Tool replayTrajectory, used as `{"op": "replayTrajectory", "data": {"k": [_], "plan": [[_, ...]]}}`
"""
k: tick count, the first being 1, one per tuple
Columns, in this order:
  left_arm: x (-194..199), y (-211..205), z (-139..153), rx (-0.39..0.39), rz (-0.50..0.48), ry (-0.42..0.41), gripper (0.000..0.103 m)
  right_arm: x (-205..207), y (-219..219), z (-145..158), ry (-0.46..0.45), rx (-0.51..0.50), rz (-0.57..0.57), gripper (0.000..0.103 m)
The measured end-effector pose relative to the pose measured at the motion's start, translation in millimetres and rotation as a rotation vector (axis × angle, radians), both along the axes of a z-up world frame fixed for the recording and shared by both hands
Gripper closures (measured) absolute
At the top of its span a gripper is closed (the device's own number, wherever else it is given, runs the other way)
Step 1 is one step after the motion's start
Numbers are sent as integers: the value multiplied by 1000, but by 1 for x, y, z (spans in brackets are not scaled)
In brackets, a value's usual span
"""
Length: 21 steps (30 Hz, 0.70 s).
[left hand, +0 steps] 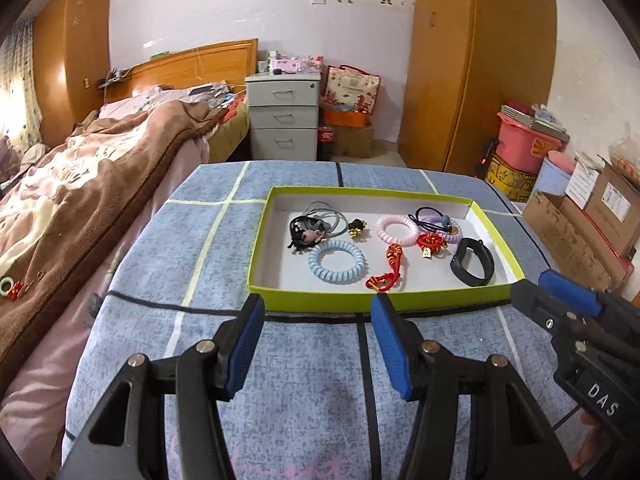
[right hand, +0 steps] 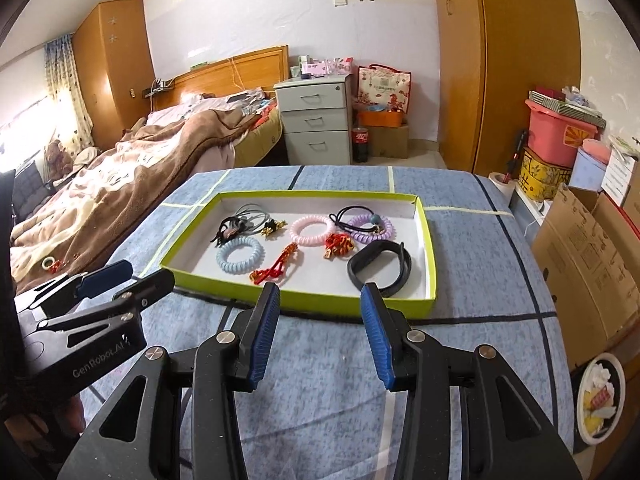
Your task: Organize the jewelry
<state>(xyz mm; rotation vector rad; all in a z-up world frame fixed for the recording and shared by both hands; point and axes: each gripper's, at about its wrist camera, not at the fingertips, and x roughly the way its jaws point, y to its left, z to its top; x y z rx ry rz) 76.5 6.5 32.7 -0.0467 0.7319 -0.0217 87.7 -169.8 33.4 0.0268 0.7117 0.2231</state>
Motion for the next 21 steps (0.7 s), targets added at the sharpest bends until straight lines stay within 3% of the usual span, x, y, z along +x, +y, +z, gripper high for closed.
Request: {"op": "replayTrajectory", "data": {"k": [21], "plan": [[-8, -4, 3, -13, -12, -12, 45, -7, 0, 4, -1, 11, -11, 60]]}}
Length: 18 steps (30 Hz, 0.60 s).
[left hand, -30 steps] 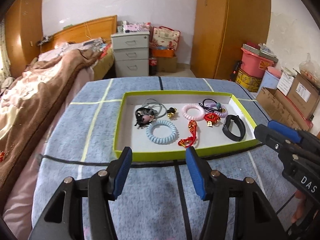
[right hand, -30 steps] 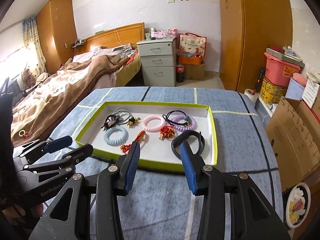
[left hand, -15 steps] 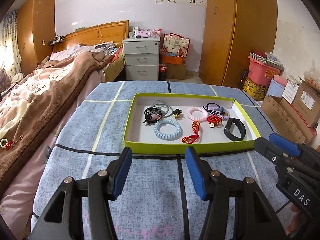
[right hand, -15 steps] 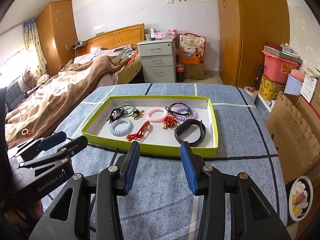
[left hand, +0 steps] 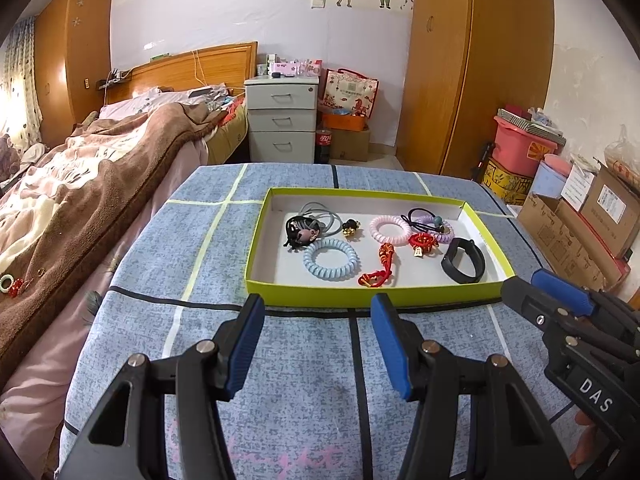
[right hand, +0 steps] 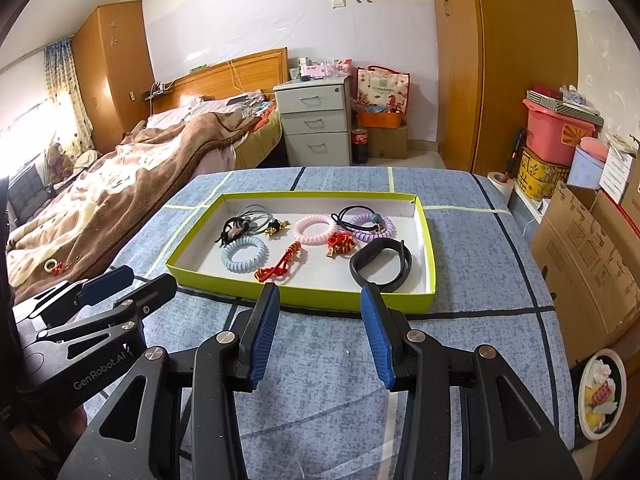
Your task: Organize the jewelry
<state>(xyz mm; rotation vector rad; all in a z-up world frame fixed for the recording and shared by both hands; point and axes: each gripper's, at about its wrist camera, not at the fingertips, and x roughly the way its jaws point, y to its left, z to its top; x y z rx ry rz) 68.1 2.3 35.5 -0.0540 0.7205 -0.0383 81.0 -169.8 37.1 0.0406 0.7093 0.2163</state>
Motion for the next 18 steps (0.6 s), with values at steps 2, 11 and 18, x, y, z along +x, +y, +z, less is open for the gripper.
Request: {"op": "replayTrajectory", "data": {"k": [2, 11, 18], "plan": [[0, 0, 0, 1, 3, 4, 45, 0, 0, 0, 3, -1, 1, 60], [0, -1, 0, 2, 0, 7, 45, 3, -1, -1, 13, 5, -3, 60], [0, 0, -1, -9, 3, 11, 45, 3, 0, -3, 17, 8, 0, 60]]}}
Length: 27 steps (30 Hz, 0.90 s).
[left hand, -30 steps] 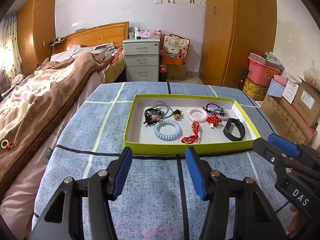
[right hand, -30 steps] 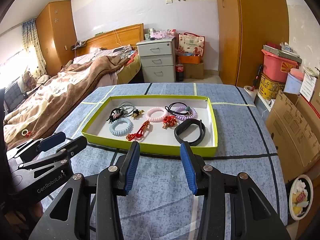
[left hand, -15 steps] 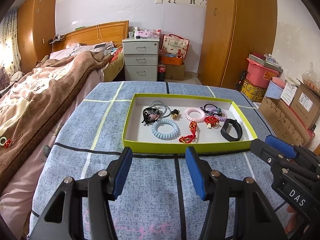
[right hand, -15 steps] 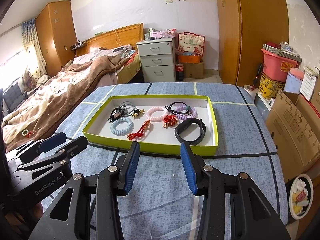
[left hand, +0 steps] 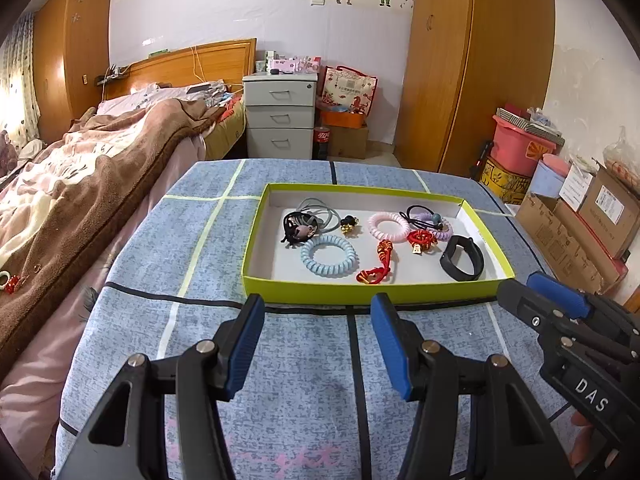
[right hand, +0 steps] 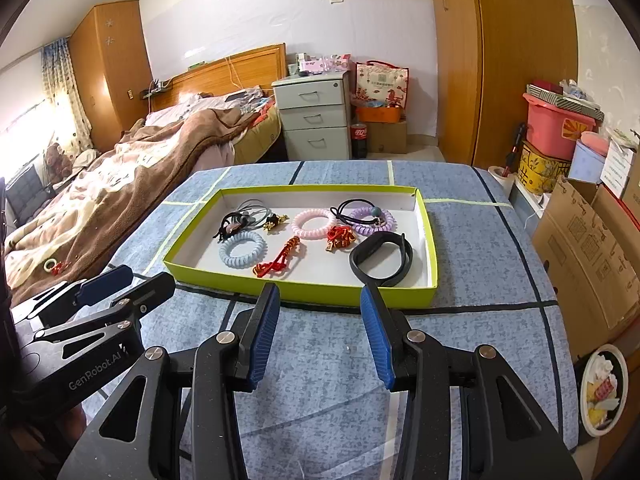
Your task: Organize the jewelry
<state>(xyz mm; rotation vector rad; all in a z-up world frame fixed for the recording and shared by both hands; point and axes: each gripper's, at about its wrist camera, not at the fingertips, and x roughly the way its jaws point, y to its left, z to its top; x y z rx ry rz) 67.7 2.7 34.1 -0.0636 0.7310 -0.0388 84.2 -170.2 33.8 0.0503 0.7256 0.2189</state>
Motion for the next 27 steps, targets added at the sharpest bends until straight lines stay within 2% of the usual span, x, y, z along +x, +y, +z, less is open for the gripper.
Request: {"op": "replayTrajectory", "data": {"k": [27], "plan": [[-2, 1, 1, -6, 4, -13, 45, -3, 4, -2, 4, 0, 4, 60]]}}
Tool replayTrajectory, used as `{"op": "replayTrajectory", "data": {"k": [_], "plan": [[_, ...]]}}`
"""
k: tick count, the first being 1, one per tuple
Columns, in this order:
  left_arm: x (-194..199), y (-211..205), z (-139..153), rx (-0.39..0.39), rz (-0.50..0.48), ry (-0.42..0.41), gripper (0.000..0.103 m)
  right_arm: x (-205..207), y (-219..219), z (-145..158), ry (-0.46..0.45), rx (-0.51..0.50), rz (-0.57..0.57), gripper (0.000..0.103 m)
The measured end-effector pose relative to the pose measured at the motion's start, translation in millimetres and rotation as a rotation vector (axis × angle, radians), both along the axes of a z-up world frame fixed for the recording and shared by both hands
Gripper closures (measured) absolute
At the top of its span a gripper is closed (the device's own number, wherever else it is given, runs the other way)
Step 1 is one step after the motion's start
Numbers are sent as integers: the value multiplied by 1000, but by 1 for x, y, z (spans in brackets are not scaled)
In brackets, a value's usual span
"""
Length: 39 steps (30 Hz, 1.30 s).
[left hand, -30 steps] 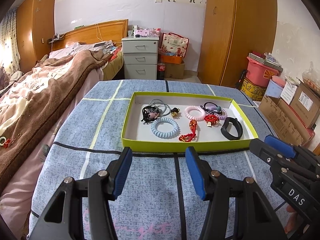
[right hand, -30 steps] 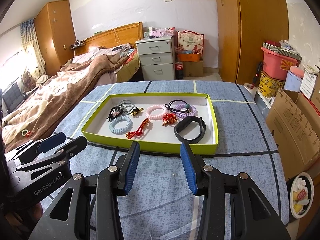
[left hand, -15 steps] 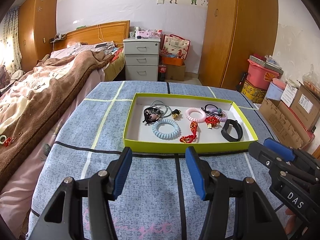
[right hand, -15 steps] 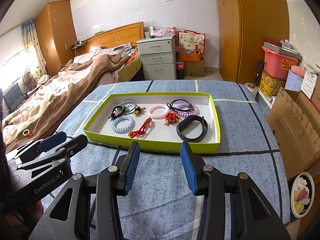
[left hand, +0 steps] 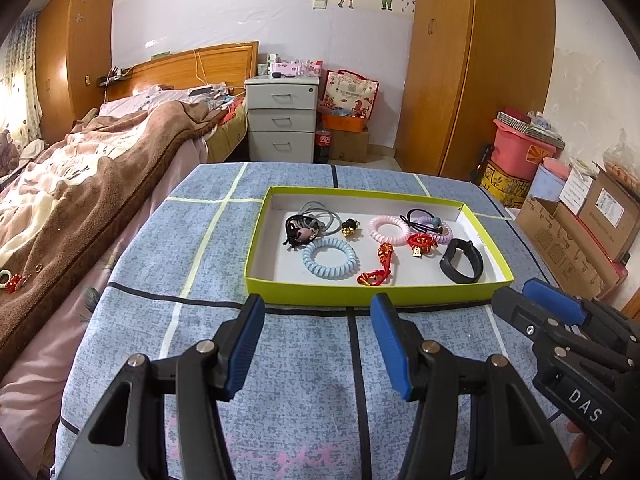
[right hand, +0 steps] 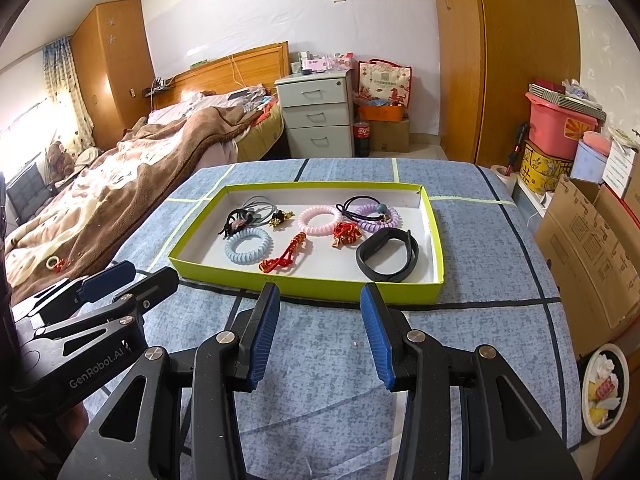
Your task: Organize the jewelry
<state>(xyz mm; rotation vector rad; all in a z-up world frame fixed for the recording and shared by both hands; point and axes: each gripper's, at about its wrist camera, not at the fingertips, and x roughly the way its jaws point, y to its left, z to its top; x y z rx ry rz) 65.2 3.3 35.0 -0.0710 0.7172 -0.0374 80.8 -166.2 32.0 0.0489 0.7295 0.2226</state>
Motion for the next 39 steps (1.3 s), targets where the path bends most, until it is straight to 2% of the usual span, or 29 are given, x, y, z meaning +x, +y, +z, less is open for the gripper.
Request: {"op": "replayTrajectory", "data": {"k": [39], "plan": [[-1, 4, 0, -8, 10, 6, 45, -1, 3, -2, 3, -2, 2, 60]]}}
